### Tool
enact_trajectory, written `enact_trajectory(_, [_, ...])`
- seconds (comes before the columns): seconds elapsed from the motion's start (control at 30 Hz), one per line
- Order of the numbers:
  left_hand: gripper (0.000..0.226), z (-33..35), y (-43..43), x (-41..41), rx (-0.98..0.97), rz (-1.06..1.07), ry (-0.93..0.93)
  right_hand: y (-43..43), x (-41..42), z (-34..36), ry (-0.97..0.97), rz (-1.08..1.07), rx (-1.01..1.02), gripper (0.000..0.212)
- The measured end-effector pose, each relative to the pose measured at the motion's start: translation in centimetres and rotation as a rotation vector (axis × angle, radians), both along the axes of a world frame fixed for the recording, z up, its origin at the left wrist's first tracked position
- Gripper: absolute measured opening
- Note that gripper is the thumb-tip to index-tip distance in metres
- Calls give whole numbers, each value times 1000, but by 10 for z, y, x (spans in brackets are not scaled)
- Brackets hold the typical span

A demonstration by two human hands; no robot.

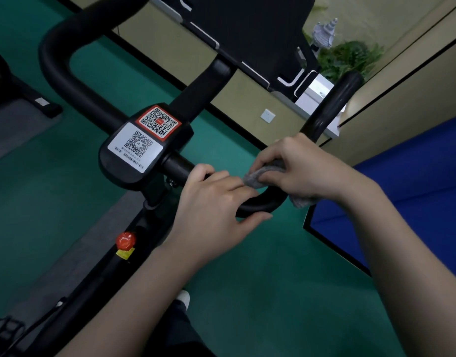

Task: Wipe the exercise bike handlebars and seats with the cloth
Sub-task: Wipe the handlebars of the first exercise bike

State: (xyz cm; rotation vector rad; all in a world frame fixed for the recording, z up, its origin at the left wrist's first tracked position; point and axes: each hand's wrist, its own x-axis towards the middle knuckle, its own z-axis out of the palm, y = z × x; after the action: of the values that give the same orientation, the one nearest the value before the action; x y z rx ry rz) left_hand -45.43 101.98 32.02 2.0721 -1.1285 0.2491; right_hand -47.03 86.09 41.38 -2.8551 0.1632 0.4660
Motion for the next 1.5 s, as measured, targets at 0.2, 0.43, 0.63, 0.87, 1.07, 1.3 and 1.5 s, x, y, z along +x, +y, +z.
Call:
enact_trajectory(0.2, [34,-1,0,0,-1,8,-3,-6,4,1,-62,-17,-55,17])
enact_trajectory(0.43, [34,-1,0,0,11,6,2,-16,-4,-6,-204,-6,-27,16])
enact_trajectory(0.63, [42,4,2,-1,31,-21,0,-14,-24,-24,-444,-39,100,17])
enact_trajectory(0.87, [43,22,-17,-2,91,26,56,-9,-34,-57,-1047,-381,110,14])
enact_trajectory(1.07, [42,30,-37,-2,118,23,198,30,-49,-95,-1435,-774,336,19])
enact_trajectory(1.3, [39,26,-40,-9,133,72,214,5,-33,-94,-1481,-956,507,17])
enact_trajectory(1.5, [35,22,-44,-10,139,120,168,28,-41,-107,-1489,-1174,763,14])
